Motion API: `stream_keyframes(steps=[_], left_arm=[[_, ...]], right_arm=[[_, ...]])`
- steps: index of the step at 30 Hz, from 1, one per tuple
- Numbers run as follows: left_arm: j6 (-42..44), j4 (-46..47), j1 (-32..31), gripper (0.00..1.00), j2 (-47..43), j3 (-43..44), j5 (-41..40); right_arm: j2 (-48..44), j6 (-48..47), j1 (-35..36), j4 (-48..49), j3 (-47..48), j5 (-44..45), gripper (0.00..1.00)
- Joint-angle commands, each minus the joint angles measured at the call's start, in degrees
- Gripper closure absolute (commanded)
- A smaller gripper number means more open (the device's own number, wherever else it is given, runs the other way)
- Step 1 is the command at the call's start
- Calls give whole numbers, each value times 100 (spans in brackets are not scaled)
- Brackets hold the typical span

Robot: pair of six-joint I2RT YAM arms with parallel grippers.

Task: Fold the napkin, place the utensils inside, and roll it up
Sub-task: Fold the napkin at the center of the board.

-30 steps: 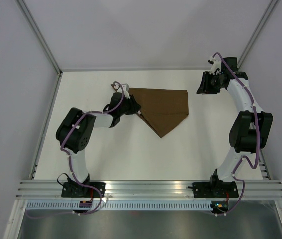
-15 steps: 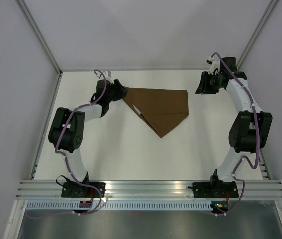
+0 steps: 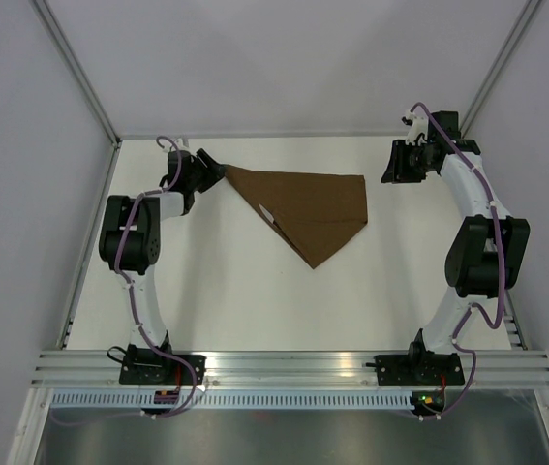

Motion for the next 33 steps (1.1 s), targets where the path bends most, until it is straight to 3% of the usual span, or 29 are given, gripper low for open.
stream_keyframes(steps=[1, 8, 19, 30, 33], left_arm=[[-555, 266, 51, 39, 241, 353, 320], [-1073, 425, 86, 39, 708, 651, 312], [-1118, 232, 86, 41, 910, 827, 31], [-1004, -32, 86, 50, 998, 951, -66], [-968, -32, 86, 57, 1024, 977, -40]], right_arm=[[70, -19, 23, -6, 145, 81, 57], [62, -19, 32, 12, 127, 116, 57], [114, -10, 49, 21, 180, 90, 57], [97, -54, 49, 21, 180, 125, 57], [97, -54, 58, -5, 198, 116, 57]])
